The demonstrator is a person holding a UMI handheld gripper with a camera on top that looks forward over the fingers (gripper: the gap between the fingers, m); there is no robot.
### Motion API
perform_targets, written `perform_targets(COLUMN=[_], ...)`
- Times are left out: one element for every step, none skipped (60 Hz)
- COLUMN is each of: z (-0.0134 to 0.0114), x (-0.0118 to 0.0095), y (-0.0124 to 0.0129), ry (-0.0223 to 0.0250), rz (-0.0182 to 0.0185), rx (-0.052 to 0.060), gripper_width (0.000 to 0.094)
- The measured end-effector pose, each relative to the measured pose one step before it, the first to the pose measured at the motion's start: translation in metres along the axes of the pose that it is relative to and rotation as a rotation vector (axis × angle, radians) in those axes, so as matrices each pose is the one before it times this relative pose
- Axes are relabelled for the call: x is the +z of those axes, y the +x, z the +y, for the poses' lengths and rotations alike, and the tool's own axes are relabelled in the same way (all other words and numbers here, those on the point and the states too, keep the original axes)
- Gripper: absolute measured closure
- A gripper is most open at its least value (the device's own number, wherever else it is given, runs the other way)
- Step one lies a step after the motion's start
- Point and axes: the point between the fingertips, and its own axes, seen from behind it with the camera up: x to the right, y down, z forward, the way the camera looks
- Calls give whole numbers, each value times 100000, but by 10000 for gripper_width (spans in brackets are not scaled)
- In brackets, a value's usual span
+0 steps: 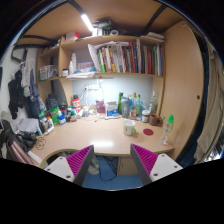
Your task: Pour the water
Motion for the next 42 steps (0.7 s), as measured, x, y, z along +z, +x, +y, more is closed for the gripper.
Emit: perform_targets(z=[34, 105, 108, 162, 160, 153, -251, 186, 172, 137, 106, 131, 101, 44, 1, -17, -33, 6, -2, 38, 53, 14, -13, -7, -5, 16, 14, 58, 36, -1, 71, -418, 570, 82, -391, 39, 113, 117, 148, 145, 186, 145], x=[-38, -64, -64, -46, -42, -35, 250, -8, -8, 30, 36, 55, 60, 48, 113, 126, 166, 198, 193, 248, 306, 312, 351, 416, 465, 493, 556, 599, 657, 711, 751, 592, 1088, 887, 723, 1028, 1045, 1062, 1106, 1138, 1154, 1181], y=[66, 80, 72, 39, 36, 48, 30, -13, 69, 143, 177, 233, 256, 319, 409, 443, 502, 594, 615, 689, 703, 694, 699, 757, 817, 884, 947, 955, 1014, 1043, 1057, 907, 1165, 1073, 879, 1039, 959, 927, 927, 851, 801, 824], ry=[57, 39, 50, -33, 6, 102, -205, 54, 88, 121, 104, 50, 120, 302, 471, 550, 610, 545, 369, 307, 349, 486, 625, 625, 533, 501, 438, 431, 413, 419, 416, -489, 1031, 274, -327, 525, 547, 406, 329, 344, 411, 493], rz=[38, 135, 85, 49, 80, 128, 176, 170, 196, 237, 335, 392, 450, 473, 518, 523, 552, 601, 658, 646, 504, 442, 361, 400, 466, 510, 700, 749, 782, 842, 953, 1231, 622, 779, 1014, 669, 630, 573, 589, 390, 215, 263], rx=[-162, -98, -22, 8, 17, 95, 353, 136, 92, 119, 182, 157, 171, 182, 172, 202, 181, 176, 231, 292, 287, 295, 360, 385, 366, 322, 307, 279, 146, 98, 171, 23, 210, 23, -183, 46, 109, 264, 371, 425, 570, 548], gripper_width=[118, 118, 118, 118, 118, 118, 118, 117, 118, 119, 117, 117, 118, 117, 117, 118, 117, 118, 118, 117, 117, 119, 119, 120, 120, 119, 118, 119, 121, 118, 118, 117, 119, 118, 118, 118, 119, 118, 116, 117, 118, 119])
